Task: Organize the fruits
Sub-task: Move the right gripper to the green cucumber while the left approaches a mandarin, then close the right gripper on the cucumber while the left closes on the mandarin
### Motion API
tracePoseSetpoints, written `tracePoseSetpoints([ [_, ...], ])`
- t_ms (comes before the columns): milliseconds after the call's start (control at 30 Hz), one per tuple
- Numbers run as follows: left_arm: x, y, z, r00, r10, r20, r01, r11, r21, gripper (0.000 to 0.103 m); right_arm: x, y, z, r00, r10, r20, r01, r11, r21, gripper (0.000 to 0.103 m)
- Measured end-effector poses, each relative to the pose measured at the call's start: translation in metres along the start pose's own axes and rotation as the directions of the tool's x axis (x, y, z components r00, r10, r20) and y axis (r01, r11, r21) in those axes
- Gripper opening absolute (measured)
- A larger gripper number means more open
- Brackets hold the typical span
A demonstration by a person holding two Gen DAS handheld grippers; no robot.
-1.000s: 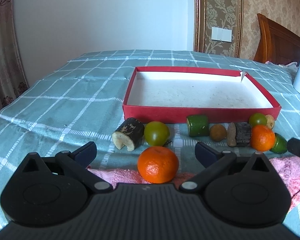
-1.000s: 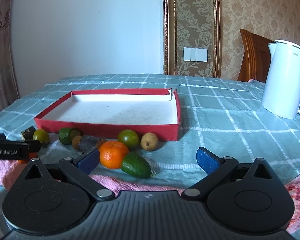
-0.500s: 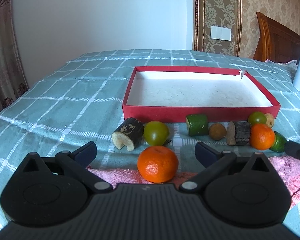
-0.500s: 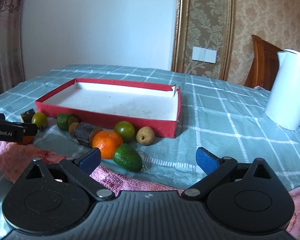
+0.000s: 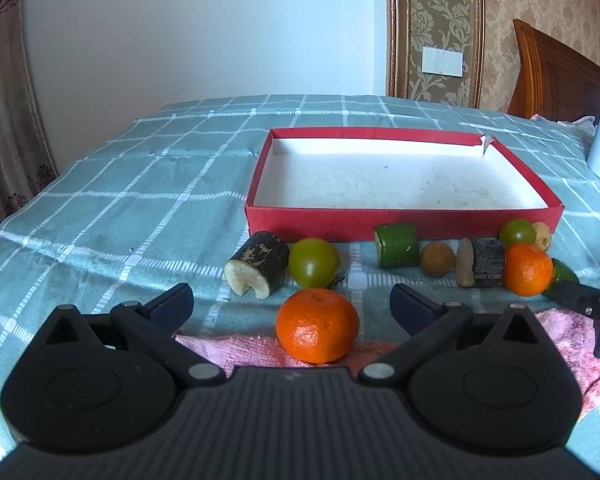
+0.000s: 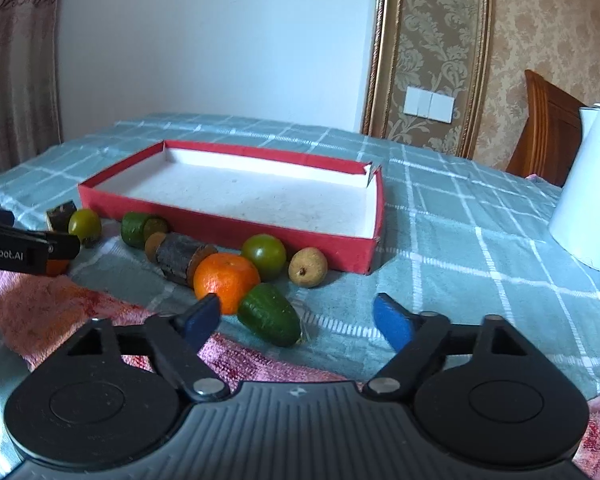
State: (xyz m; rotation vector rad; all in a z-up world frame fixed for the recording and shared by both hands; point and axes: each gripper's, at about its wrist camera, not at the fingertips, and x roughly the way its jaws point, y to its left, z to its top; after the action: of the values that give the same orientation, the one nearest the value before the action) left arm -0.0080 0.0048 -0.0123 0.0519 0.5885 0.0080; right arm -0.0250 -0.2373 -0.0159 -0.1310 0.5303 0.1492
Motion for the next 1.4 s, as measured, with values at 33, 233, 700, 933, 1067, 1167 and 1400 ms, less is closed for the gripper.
tracePoseSetpoints([
  [33,0.001,0.0,0.0,1.0,0.002,0.001,-0.002,1.0,0.0,0.103,0.0,0.0,0.0,1.0,0.002,-0.001,-0.002,1.0,0.003,0.082],
  [233,0.003,0.002,0.0,1.0,0.002,-0.005,-0.002,1.0,-0.002,0.103,0.005,-0.001,-0.001,1.0,-0.006,-0.011,0.006,1.0,-0.001,0.082],
  [700,0.002,0.003,-0.002,1.0,-0.003,-0.012,0.002,1.0,-0.011,0.103,0.019,-0.001,-0.005,0.991,0.117,-0.058,-0.117,0.993,0.003,0.044],
  [933,-0.001,0.005,-0.003,1.0,0.01,0.001,-0.01,1.0,-0.009,0.103,0.018,-0.004,-0.006,0.991,0.125,-0.043,-0.124,0.992,0.029,0.042],
  [1067,-0.006,0.016,-0.004,1.0,0.022,0.013,-0.021,1.0,-0.021,0.103,0.017,-0.006,-0.007,0.992,0.123,-0.032,-0.121,0.992,0.047,0.038],
  [1167,-0.008,0.026,-0.006,1.0,0.001,0.018,0.0,0.999,-0.042,0.103,0.015,-0.011,-0.008,0.992,0.124,-0.013,-0.122,0.989,0.081,0.038],
  [1400,-0.014,0.019,-0.007,0.993,-0.112,0.039,0.112,0.994,-0.01,0.103,0.007,-0.02,-0.008,0.995,0.098,0.024,-0.1,0.987,0.123,0.038],
])
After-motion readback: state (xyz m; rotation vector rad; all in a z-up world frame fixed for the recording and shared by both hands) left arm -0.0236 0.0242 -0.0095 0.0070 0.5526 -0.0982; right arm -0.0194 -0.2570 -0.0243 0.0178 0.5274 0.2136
